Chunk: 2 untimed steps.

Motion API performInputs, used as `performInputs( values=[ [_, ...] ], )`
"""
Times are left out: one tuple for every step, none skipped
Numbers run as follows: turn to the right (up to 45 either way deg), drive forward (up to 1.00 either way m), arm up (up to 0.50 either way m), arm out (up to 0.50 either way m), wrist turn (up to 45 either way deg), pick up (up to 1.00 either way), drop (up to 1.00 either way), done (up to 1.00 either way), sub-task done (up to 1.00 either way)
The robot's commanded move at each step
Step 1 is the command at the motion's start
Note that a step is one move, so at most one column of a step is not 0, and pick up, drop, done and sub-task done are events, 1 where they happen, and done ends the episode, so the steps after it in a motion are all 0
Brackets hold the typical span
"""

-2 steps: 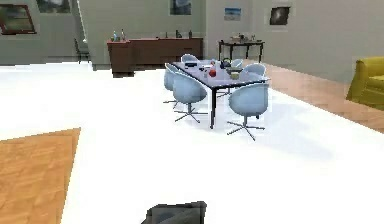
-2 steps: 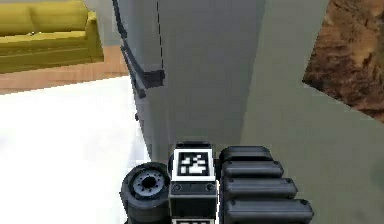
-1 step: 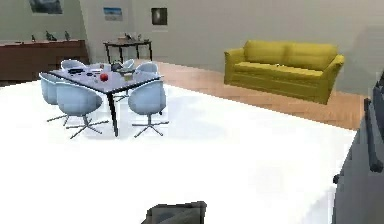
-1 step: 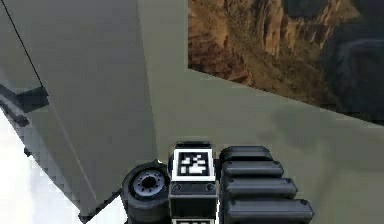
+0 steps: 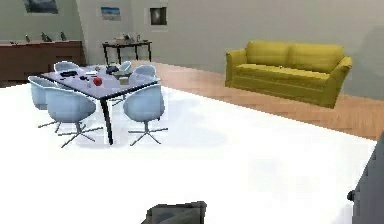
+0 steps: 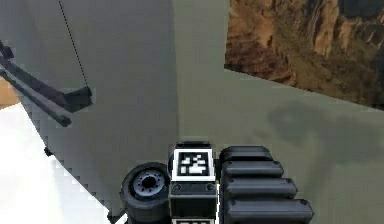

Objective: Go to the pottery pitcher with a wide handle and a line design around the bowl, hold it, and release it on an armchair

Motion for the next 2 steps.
performInputs(
  values=[
    [9.0,0.0,0.0,0.0,0.0,0.0,0.0,0.0,0.0],
    [0.0,0.65,0.0,0.0,0.0,0.0,0.0,0.0,0.0]
  ],
)
